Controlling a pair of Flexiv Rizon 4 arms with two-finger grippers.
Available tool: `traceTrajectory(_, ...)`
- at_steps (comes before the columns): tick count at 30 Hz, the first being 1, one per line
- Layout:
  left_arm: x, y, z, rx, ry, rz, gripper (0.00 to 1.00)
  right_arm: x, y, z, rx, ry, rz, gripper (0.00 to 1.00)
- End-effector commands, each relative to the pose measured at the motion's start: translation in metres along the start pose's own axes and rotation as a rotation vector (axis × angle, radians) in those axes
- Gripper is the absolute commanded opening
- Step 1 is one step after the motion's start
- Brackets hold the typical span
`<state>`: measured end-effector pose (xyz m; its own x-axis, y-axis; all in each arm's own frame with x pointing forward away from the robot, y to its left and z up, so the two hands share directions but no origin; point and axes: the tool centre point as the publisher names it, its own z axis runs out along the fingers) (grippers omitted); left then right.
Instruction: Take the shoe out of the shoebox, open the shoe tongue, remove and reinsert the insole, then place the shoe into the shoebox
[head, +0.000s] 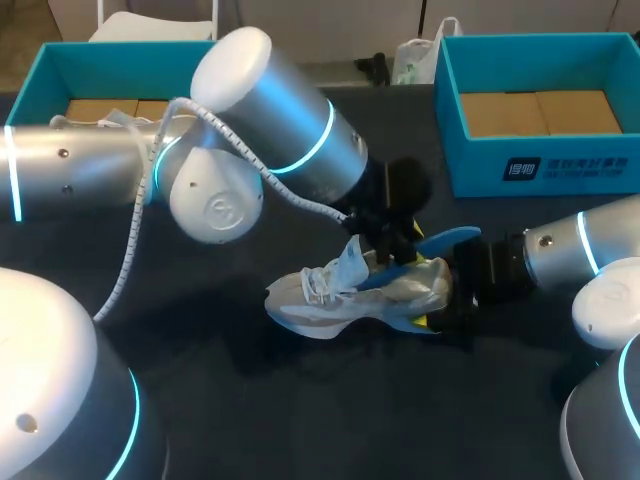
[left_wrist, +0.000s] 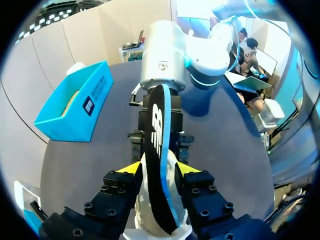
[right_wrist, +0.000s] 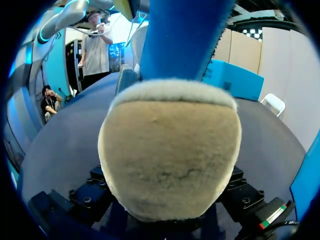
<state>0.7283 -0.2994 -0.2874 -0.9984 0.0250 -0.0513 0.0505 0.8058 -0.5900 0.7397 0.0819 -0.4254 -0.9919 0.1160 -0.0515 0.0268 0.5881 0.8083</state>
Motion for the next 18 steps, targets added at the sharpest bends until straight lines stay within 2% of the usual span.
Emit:
traceTrajectory(1,0.001,-0.001,0.009,0.008,-0.012,0.003,0.41,0.002,0.0,0.006,0.007,-0.002,0.0,0.0)
traceTrajectory(6,0.002,-0.004,0.019,0.008,-0.017,0.003,0.4,0.002,0.0,0.006,0.007,-0.002,0.0,0.0)
traceTrajectory(9,0.002,-0.005,0.021,0.006,-0.02,0.003,0.35,0.002,0.0,0.006,0.007,-0.002,0.0,0.0)
traceTrajectory(11,0.002,-0.005,0.021,0.008,-0.02,0.001,0.21,0.002,0.0,0.006,0.007,-0.002,0.0,0.0)
traceTrajectory(13,0.002,-0.005,0.02,0.01,-0.02,0.0,0.0,0.002,0.0,0.006,0.007,-0.002,0.0,0.0)
traceTrajectory(18,0.0,-0.004,0.016,0.02,-0.016,0.001,0.0,0.002,0.0,0.006,0.007,-0.002,0.0,0.0)
